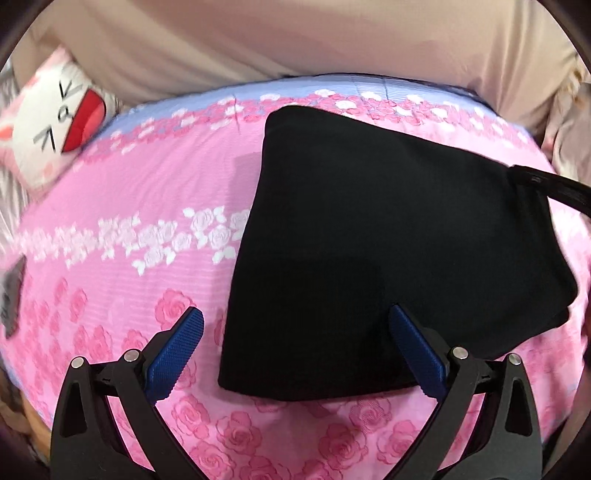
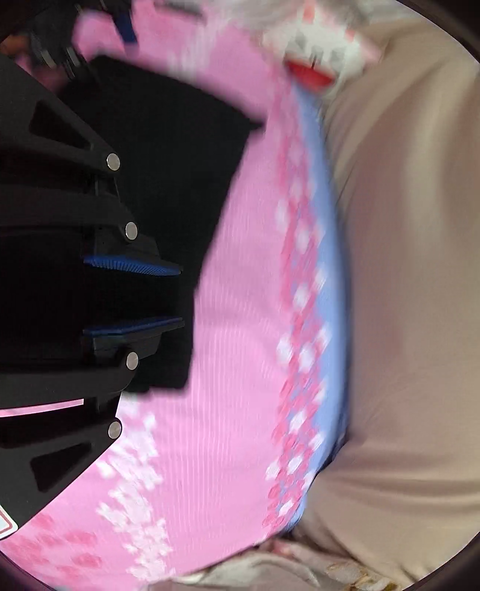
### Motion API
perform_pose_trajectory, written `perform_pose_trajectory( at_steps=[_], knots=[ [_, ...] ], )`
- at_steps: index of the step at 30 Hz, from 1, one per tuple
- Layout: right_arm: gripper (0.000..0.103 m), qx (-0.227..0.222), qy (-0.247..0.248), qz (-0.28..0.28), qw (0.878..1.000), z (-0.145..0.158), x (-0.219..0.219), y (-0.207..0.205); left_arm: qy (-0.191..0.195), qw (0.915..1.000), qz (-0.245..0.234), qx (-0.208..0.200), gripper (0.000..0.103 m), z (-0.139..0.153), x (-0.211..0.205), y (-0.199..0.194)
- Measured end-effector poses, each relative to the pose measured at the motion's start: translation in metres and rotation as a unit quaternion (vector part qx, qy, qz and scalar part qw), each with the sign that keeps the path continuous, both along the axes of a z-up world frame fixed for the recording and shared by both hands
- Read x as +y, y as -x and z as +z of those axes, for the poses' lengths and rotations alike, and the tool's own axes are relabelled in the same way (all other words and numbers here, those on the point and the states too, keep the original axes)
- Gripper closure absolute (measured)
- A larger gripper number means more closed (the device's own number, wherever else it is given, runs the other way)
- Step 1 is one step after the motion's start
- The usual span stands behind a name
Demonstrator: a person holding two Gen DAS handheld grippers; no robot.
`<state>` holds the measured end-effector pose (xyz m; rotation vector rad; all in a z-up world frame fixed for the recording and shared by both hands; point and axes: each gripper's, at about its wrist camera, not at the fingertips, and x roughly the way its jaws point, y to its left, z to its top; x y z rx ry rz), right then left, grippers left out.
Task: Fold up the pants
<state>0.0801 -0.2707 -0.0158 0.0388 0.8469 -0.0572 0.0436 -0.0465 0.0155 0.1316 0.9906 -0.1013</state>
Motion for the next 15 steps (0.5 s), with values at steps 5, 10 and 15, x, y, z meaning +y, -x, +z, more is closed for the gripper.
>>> perform_pose_trajectory(
  at_steps=[5,10,15],
  knots=[
    [0.071,-0.005,-0.098,-0.022,0.995,-0.005,-0.029,0.014,-0.004,1.0,-0.008,-0.003,0.005,0.001,-0.001,-0.005],
    [0.045,-0.046,-0.07,-0.062,0.995,0.016,-0.032,0.083,0.014,0.9998,-0.013,0.009,0.005,-0.001,-0.002,-0.01],
    [0.055,-0.057,-0.051,-0.063,0.995,0.02,-0.023,0.121,0.017,0.9997,-0.012,0.01,0.005,-0.003,-0.005,-0.007]
  ],
)
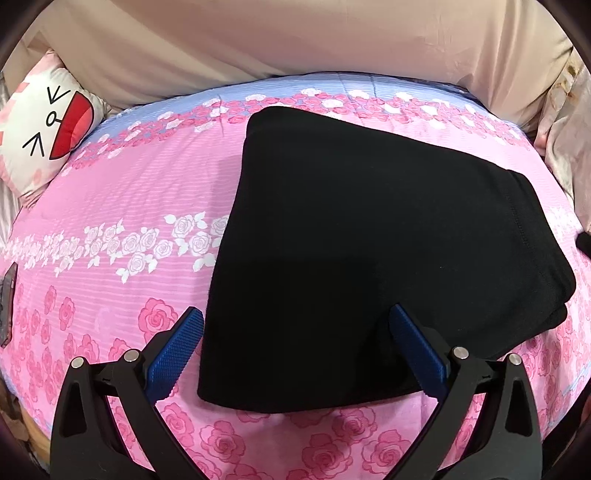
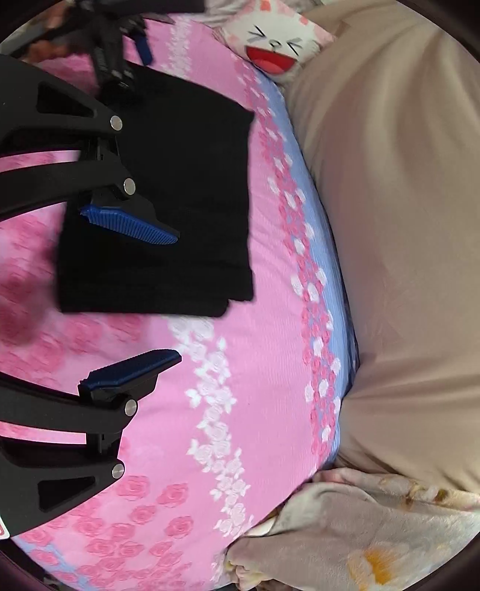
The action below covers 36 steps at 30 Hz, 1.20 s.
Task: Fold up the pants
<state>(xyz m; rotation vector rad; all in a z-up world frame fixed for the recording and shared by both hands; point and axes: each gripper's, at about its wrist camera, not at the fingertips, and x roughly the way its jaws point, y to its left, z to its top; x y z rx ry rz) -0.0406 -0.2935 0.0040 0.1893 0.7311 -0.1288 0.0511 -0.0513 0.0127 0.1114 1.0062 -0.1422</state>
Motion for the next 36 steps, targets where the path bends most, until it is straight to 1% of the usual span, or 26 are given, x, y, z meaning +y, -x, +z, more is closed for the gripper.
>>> perform_pose_trajectory(
  at_steps=[1,2,5,7,8,9,10,11,12,13,14,16,17,18,19,21,22,23,24,27,29,32,33,35,36],
  knots=[
    [0.073,-0.009,-0.007,0.017,1.0,0.001,0.008,0.007,0.0,1.0,0.0,0.0,0.005,0.0,0.0,0.001],
    [0.081,-0.009,-0.01,0.028,1.0,0.001,0.014,0.01,0.001,1.0,0.0,0.001,0.005,-0.001,0.0,0.001],
    [0.08,0.011,-0.009,0.05,0.999,-0.011,0.032,0.005,0.003,1.0,0.002,0.003,0.005,-0.001,0.001,0.003],
    [0.08,0.039,0.002,0.042,0.998,-0.027,0.032,-0.004,0.006,1.0,0.002,0.004,0.005,-0.001,0.003,0.004],
    [0.08,0.05,-0.002,0.037,0.998,-0.035,0.029,-0.006,0.008,0.9999,0.001,0.006,0.005,-0.001,0.004,0.005],
    [0.08,0.039,-0.02,0.036,0.998,-0.034,0.025,-0.003,0.008,0.9999,-0.001,0.009,0.005,-0.001,0.004,0.006],
    [0.07,0.036,-0.043,0.033,0.998,-0.03,0.02,0.001,0.009,0.9999,-0.004,0.011,0.005,-0.001,0.005,0.007],
    [0.044,0.032,-0.057,0.031,0.997,-0.027,0.016,0.005,0.013,0.9998,-0.008,0.014,0.005,-0.001,0.007,0.008],
    [0.031,0.023,-0.069,0.025,0.997,-0.024,0.011,0.009,0.022,0.9995,-0.012,0.019,0.005,-0.001,0.008,0.008],
    [0.02,0.013,-0.073,0.01,0.997,-0.02,0.003,0.014,0.041,0.9986,-0.017,0.027,0.005,0.0,0.012,0.008],
    [0.021,0.01,-0.076,0.003,0.997,-0.02,0.0,0.018,0.055,0.9978,-0.018,0.031,0.005,0.0,0.015,0.009],
    [0.021,0.019,-0.098,-0.001,0.995,-0.024,-0.01,0.02,0.087,0.9954,-0.015,0.038,0.005,0.0,0.024,0.007],
    [0.021,0.028,-0.128,-0.003,0.991,-0.032,-0.017,0.019,0.1,0.994,-0.013,0.043,0.005,-0.001,0.027,0.006],
    [0.021,0.035,-0.159,-0.003,0.987,-0.039,-0.023,0.018,0.116,0.9921,-0.01,0.047,0.005,-0.001,0.031,0.004],
    [0.021,0.046,-0.207,0.005,0.977,-0.052,-0.03,0.015,0.127,0.9906,-0.008,0.05,0.005,-0.001,0.033,0.002],
    [0.02,0.059,-0.279,0.014,0.958,-0.071,-0.037,0.01,0.151,0.9868,-0.005,0.056,0.005,-0.003,0.037,-0.002],
    [0.018,0.059,-0.3,0.018,0.952,-0.077,-0.038,0.009,0.158,0.9856,-0.006,0.061,0.005,-0.005,0.038,-0.006],
    [0.017,0.038,-0.31,0.019,0.95,-0.076,-0.04,0.01,0.16,0.9849,-0.006,0.065,0.005,-0.007,0.038,-0.008],
    [0.017,0.04,-0.315,0.021,0.948,-0.077,-0.04,0.007,0.161,0.9848,-0.007,0.065,0.005,-0.008,0.037,-0.011],
    [0.016,0.041,-0.328,0.031,0.943,-0.077,-0.036,-0.008,0.147,0.9871,-0.009,0.062,0.005,-0.012,0.03,-0.018],
    [0.016,0.041,-0.317,0.037,0.947,-0.076,-0.031,-0.02,0.128,0.9903,-0.005,0.054,0.005,-0.015,0.023,-0.024],
    [0.016,0.033,-0.302,0.043,0.952,-0.074,-0.025,-0.032,0.11,0.9932,0.011,0.036,0.005,-0.018,0.018,-0.029],
    [0.016,0.038,-0.293,0.046,0.954,-0.074,-0.022,-0.037,0.107,0.9934,0.015,0.038,0.005,-0.018,0.018,-0.03],
    [0.016,0.039,-0.286,0.044,0.956,-0.073,-0.02,-0.039,0.111,0.9926,0.015,0.049,0.005,-0.011,0.024,-0.028],
    [0.017,0.039,-0.286,0.047,0.956,-0.074,-0.021,-0.036,0.12,0.9914,0.016,0.05,0.005,-0.008,0.031,-0.026]
  ],
)
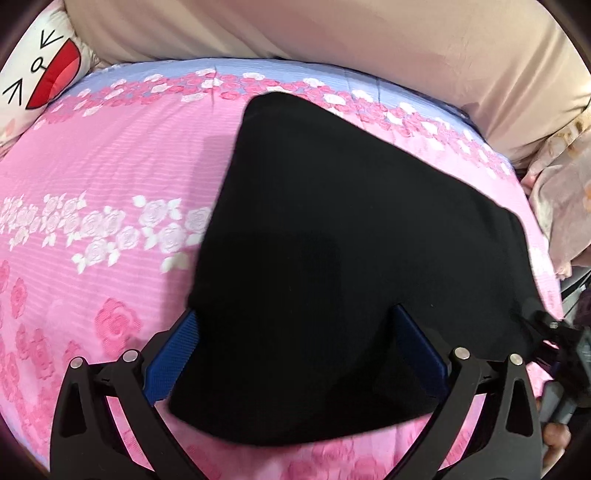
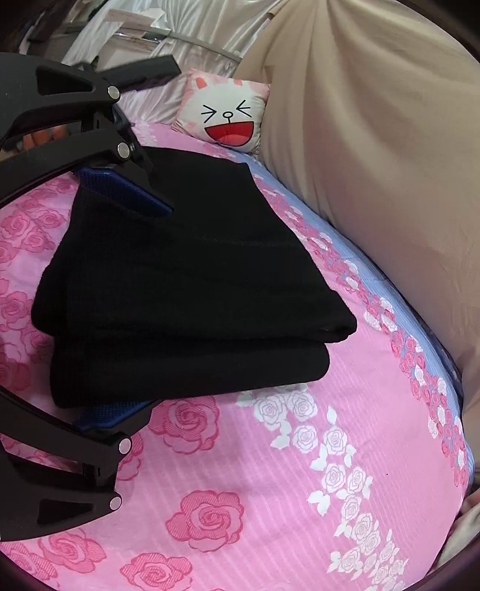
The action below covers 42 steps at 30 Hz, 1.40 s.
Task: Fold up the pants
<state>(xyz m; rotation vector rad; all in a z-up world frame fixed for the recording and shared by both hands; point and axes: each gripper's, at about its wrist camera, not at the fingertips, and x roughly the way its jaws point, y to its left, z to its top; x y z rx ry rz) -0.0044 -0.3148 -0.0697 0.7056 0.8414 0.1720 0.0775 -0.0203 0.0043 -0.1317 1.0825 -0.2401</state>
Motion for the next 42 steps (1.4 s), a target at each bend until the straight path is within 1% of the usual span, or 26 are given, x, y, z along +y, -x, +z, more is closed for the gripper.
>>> perform_pose_trajectory(
  at_steps=[2,4,6,7,8,9,11,13,14,16,17,18,19,20,21,22,23,24,25,27,30,33,35,37,42],
  knots=[
    [0.018,-0.006,-0.002,0.006,1.0,-0.001,-0.002,0.002,0.025,0.9995,0.018,0.009,0.005,0.003,0.023,0.003],
    [0.018,-0.007,0.0,0.013,1.0,-0.001,-0.004,0.005,0.056,0.9971,0.035,0.037,0.005,-0.004,0.045,0.002],
    [0.018,-0.01,0.007,0.016,1.0,-0.002,-0.004,0.007,0.097,0.9923,0.035,0.069,0.005,-0.017,0.057,-0.001],
    [0.018,-0.012,0.01,0.017,1.0,-0.002,-0.003,0.007,0.099,0.9931,0.028,0.056,0.005,-0.014,0.058,0.0],
    [0.017,-0.013,0.013,0.017,1.0,-0.003,-0.001,0.007,0.099,0.993,0.013,0.063,0.005,-0.015,0.054,-0.002],
    [0.017,-0.013,0.014,0.017,1.0,-0.003,-0.001,0.006,0.096,0.9933,0.004,0.064,0.005,-0.015,0.05,-0.002],
    [0.016,-0.014,0.015,0.016,1.0,-0.003,0.0,0.006,0.104,0.9925,-0.023,0.061,0.005,-0.016,0.037,-0.004],
    [0.014,-0.015,0.017,0.018,1.0,-0.003,0.0,0.005,0.073,0.9958,-0.034,0.043,0.005,-0.016,0.021,-0.008],
    [0.01,-0.016,0.016,0.018,1.0,-0.003,0.0,0.004,0.066,0.9965,-0.037,0.035,0.005,-0.017,0.016,-0.011],
    [0.005,-0.02,0.016,0.022,0.999,-0.002,0.004,0.002,0.063,0.997,-0.038,0.023,0.005,-0.018,0.008,-0.018],
    [0.005,-0.02,0.026,0.022,0.999,-0.002,0.009,0.0,0.064,0.997,-0.037,0.022,0.005,-0.017,0.007,-0.02],
    [0.005,-0.019,0.04,0.019,0.999,-0.002,0.012,-0.002,0.067,0.9968,-0.037,0.022,0.006,-0.017,0.005,-0.022],
    [0.005,-0.02,0.054,0.016,0.998,-0.001,0.015,-0.004,0.064,0.9971,-0.035,0.021,0.01,-0.017,0.004,-0.023],
    [0.006,-0.017,0.066,0.011,0.998,0.0,0.019,-0.006,0.06,0.9973,-0.038,0.018,0.022,-0.015,0.001,-0.023],
    [0.015,-0.014,0.07,0.002,0.997,0.0,0.02,-0.007,0.062,0.9969,-0.044,0.017,0.033,-0.012,-0.001,-0.022],
    [0.043,-0.01,0.075,-0.009,0.997,0.001,0.02,-0.007,0.058,0.9974,-0.041,0.014,0.038,-0.008,-0.002,-0.019],
    [0.054,-0.005,0.073,-0.01,0.997,0.0,0.018,-0.008,0.051,0.9978,-0.041,0.008,0.049,-0.004,-0.002,-0.017],
    [0.058,-0.012,0.051,-0.008,0.999,0.0,0.015,-0.007,0.044,0.9982,-0.041,0.001,0.057,0.001,-0.003,-0.013],
    [0.061,-0.016,0.04,-0.011,0.999,0.002,0.013,-0.005,0.039,0.9985,-0.037,-0.003,0.061,0.007,-0.003,-0.01],
    [0.064,-0.027,0.05,-0.009,0.998,0.01,0.017,0.0,0.038,0.9987,-0.033,-0.009,0.073,0.015,-0.002,-0.007],
    [0.066,-0.05,0.053,0.004,0.997,0.027,0.028,0.012,0.028,0.9989,-0.03,-0.024,0.079,0.031,-0.001,0.004],
    [0.067,-0.075,0.058,0.016,0.995,0.046,0.038,0.027,0.016,0.9982,-0.035,-0.047,0.08,0.052,0.002,0.021],
    [0.067,-0.084,0.066,0.021,0.994,0.056,0.044,0.036,0.012,0.9975,-0.039,-0.057,0.081,0.061,0.003,0.03],
    [0.067,-0.087,0.063,0.024,0.994,0.061,0.047,0.045,0.006,0.9968,-0.044,-0.066,0.081,0.069,0.004,0.042],
    [0.066,-0.096,0.06,0.03,0.993,0.065,0.057,0.063,0.001,0.9964,-0.045,-0.072,0.081,0.076,0.008,0.062]
  ],
)
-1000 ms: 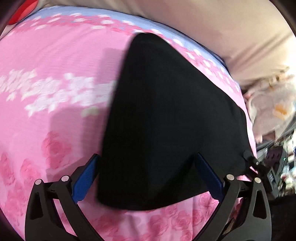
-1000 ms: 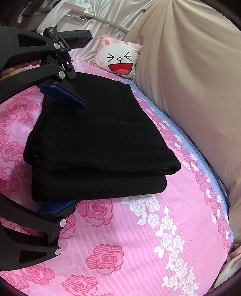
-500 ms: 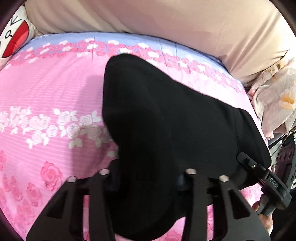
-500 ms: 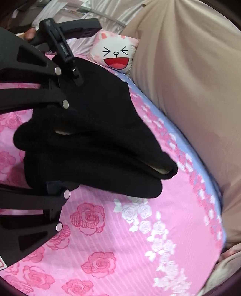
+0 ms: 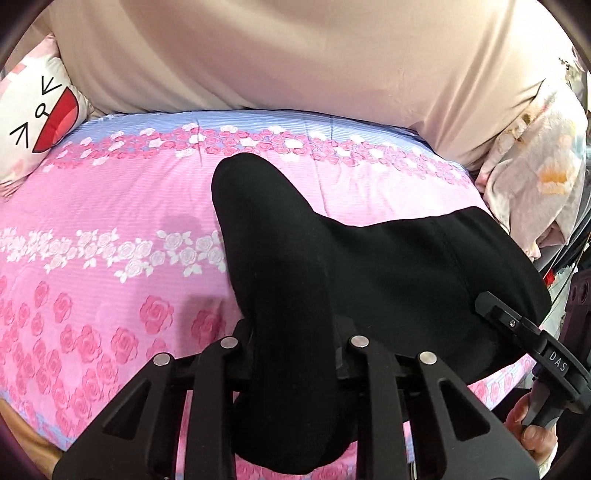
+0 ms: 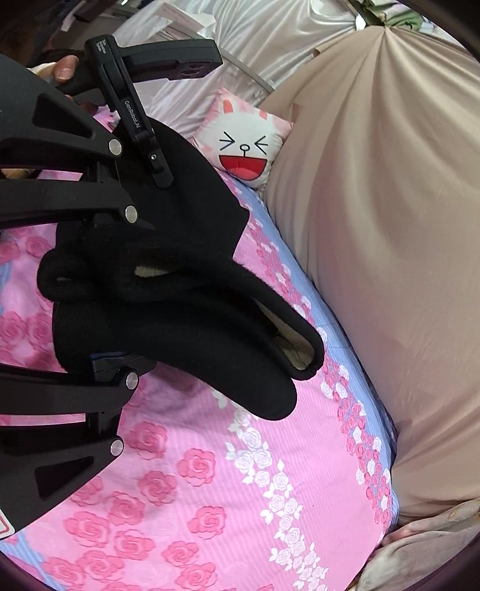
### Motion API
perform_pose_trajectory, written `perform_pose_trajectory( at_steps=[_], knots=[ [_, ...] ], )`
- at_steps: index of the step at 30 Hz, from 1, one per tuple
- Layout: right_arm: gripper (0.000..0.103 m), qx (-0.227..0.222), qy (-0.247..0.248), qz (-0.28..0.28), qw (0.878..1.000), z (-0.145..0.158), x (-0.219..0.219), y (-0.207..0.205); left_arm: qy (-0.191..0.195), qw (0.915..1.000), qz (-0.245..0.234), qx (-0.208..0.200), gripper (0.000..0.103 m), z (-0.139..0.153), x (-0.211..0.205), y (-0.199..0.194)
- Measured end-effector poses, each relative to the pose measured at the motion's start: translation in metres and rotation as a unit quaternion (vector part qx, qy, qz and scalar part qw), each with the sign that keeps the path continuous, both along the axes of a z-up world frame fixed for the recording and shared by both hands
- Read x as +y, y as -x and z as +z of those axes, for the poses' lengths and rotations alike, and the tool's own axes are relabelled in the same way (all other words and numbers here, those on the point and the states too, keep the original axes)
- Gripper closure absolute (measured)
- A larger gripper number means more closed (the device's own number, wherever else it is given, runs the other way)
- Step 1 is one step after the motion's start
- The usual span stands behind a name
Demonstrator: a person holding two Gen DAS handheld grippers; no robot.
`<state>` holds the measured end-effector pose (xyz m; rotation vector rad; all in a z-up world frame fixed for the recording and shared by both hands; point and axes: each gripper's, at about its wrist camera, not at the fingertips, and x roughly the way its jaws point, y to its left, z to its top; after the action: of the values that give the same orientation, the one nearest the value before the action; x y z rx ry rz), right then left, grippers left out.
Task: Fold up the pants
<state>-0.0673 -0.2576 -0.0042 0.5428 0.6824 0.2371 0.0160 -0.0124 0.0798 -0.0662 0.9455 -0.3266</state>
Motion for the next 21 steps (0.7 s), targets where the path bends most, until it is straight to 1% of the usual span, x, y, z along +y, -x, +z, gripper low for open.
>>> perform_pose_trajectory(
  at_steps=[5,10,21],
  knots=[
    [0.066,-0.012,0.006,0.007,1.0,0.008,0.012,0.015,-0.007,0.9999,0.004,-0.012,0.081,0.006,0.003,0.014],
    [0.066,-0.02,0.007,0.014,1.0,0.014,0.02,0.022,-0.02,0.9993,0.005,-0.03,0.081,0.013,0.006,0.026],
    [0.066,-0.05,0.012,0.021,0.998,0.033,0.029,0.029,-0.015,0.9982,0.011,-0.057,0.08,0.031,0.017,0.034]
  ],
)
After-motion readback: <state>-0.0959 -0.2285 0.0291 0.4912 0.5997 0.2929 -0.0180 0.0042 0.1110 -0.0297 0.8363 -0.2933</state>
